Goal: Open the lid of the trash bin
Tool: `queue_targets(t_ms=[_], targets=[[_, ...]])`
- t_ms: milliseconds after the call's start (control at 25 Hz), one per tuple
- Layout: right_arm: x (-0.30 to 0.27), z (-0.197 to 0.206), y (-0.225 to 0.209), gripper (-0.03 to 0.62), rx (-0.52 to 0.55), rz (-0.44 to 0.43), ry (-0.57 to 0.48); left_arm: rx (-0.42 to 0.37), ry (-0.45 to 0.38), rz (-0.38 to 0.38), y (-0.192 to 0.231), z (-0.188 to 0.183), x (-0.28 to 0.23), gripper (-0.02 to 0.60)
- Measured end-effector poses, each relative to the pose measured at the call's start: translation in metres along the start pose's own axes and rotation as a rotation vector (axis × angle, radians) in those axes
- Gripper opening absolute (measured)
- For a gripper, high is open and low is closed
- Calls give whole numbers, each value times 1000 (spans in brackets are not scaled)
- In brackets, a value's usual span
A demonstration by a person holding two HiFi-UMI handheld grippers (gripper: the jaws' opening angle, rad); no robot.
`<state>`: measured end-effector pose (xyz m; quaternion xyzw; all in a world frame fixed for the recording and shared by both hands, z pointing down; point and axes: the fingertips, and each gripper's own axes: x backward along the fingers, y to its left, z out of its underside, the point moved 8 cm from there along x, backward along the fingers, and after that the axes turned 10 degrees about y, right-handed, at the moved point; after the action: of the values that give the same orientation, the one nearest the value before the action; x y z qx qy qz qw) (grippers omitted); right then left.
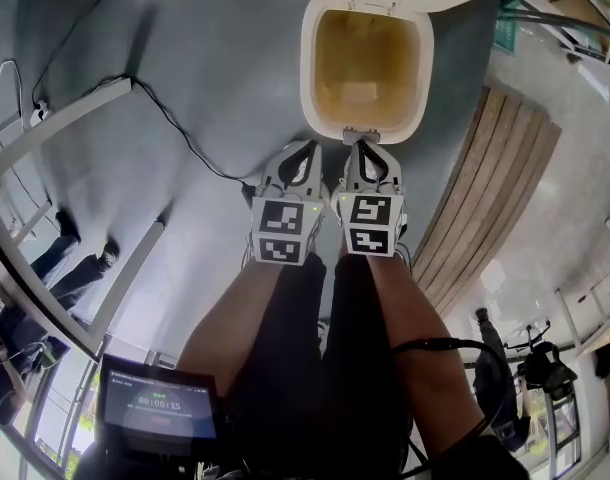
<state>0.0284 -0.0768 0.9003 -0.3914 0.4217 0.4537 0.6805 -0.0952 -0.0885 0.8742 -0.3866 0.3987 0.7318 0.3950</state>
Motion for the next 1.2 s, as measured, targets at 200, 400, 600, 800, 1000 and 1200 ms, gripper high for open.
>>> queue_targets(t_ms=[200,400,600,800,1000,1200], targets=[[1,-1,0,2,-25,-4,5,-1,-5,-1,1,-2,4,-2],[2,-6,-2,2,-23,-15,35,0,-7,-5,2,-2,5,-2],[3,-8,-2,2,-16,-12,43,-1,-17,-4,1,-2,7,-2],[4,-11,-4,2,-19,-3,31,-12,-29,-19,4,2,10,-2],[13,-18,-8,0,-17,5,-2,-7,-27,-17,2,3,13,-2],[35,-17,-3,0,-10,13,-51,-20,-36,-21,-2,-6,25,-2]])
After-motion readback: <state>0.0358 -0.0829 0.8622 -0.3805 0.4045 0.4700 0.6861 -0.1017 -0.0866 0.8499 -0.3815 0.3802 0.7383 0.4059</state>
